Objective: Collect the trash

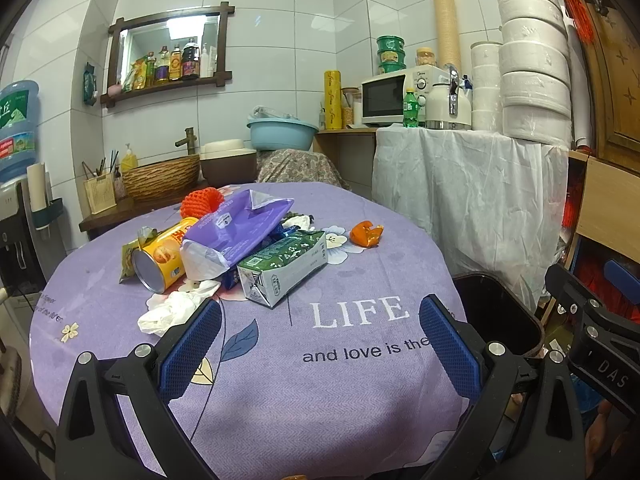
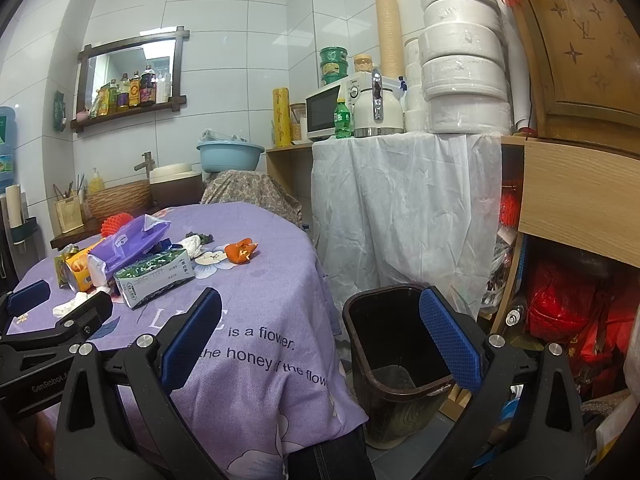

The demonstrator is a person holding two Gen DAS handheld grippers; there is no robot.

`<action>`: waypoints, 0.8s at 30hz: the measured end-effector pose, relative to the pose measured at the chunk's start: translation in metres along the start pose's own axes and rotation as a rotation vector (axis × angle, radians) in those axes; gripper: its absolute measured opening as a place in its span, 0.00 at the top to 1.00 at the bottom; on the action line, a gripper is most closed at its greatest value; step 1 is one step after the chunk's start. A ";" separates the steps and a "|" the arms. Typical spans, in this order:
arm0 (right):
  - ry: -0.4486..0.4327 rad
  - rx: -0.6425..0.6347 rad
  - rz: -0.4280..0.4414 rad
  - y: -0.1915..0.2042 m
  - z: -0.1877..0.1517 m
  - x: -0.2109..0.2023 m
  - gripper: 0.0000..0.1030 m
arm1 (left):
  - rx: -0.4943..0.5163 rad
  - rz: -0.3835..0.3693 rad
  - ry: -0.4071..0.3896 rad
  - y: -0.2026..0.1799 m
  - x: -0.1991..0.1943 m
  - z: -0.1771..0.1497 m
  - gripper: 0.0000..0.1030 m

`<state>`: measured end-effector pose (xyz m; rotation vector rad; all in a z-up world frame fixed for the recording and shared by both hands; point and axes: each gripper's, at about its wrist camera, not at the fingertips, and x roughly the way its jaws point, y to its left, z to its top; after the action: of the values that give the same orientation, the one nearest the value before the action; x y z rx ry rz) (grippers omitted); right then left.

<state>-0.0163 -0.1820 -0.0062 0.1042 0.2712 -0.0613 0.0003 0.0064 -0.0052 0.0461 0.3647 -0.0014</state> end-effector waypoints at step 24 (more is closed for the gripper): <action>0.017 -0.075 0.030 0.006 -0.001 0.014 0.05 | -0.002 0.001 0.026 0.004 0.007 0.000 0.05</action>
<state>-0.0029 -0.1770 -0.0107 0.0344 0.2890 -0.0208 0.0074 0.0103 -0.0073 0.0444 0.3904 0.0008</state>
